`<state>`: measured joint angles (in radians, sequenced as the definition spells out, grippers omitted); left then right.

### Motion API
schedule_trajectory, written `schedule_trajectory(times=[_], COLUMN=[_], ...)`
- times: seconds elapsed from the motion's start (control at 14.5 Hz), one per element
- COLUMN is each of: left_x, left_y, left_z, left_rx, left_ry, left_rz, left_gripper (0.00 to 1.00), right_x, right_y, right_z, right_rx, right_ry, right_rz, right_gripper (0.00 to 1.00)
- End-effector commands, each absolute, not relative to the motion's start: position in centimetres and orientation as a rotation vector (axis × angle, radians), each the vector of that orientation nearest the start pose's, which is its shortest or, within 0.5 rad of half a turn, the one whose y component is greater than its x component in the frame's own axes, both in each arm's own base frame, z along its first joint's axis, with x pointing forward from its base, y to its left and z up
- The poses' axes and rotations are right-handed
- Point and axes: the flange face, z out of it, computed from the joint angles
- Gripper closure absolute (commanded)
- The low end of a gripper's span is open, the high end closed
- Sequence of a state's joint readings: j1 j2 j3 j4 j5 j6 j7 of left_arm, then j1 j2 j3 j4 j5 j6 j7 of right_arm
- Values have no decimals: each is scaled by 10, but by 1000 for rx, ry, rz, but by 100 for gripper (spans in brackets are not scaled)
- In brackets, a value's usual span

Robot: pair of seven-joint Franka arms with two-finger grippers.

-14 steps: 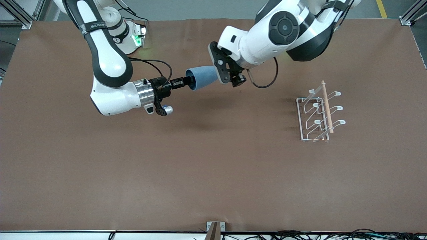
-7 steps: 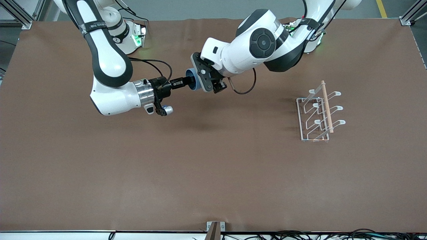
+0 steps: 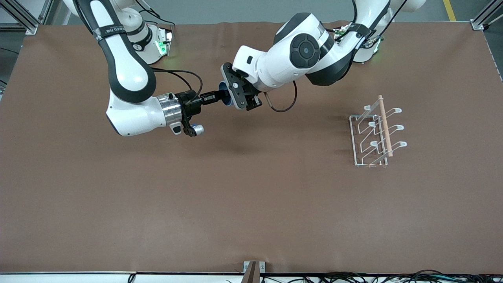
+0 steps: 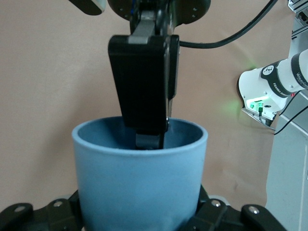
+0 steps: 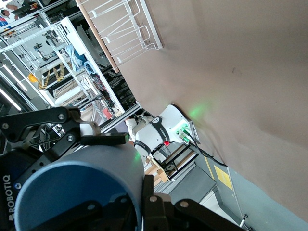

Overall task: Hang cup on cup holder
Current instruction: 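Grasp the cup rim with the left gripper from the right gripper, then open the right gripper and withdraw it while the left gripper carries the cup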

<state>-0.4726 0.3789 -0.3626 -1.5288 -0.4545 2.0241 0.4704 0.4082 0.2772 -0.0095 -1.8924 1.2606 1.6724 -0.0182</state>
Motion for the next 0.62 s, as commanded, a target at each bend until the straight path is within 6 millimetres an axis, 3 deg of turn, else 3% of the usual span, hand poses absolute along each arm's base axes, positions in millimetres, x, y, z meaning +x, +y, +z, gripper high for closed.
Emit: schedule_trajectory(times=[0.0, 0.07, 0.34, 0.55], left_x=[465, 465, 471, 486], left_y=[-500, -500, -491, -458], left_z=[480, 480, 485, 483], left_rx=[2196, 2196, 2217, 2303], left_ry=[-1332, -1332, -1367, -1474], left_rz=[43, 43, 63, -8], left_gripper=[84, 84, 84, 86], right_x=[514, 512, 519, 539], right_y=[315, 316, 304, 262], right_z=[394, 395, 402, 407], right_rx=[-1927, -1926, -1945, -2048], right_ry=[95, 97, 160, 195], right_rz=[715, 723, 733, 692], right_gripper=[45, 0, 0, 0])
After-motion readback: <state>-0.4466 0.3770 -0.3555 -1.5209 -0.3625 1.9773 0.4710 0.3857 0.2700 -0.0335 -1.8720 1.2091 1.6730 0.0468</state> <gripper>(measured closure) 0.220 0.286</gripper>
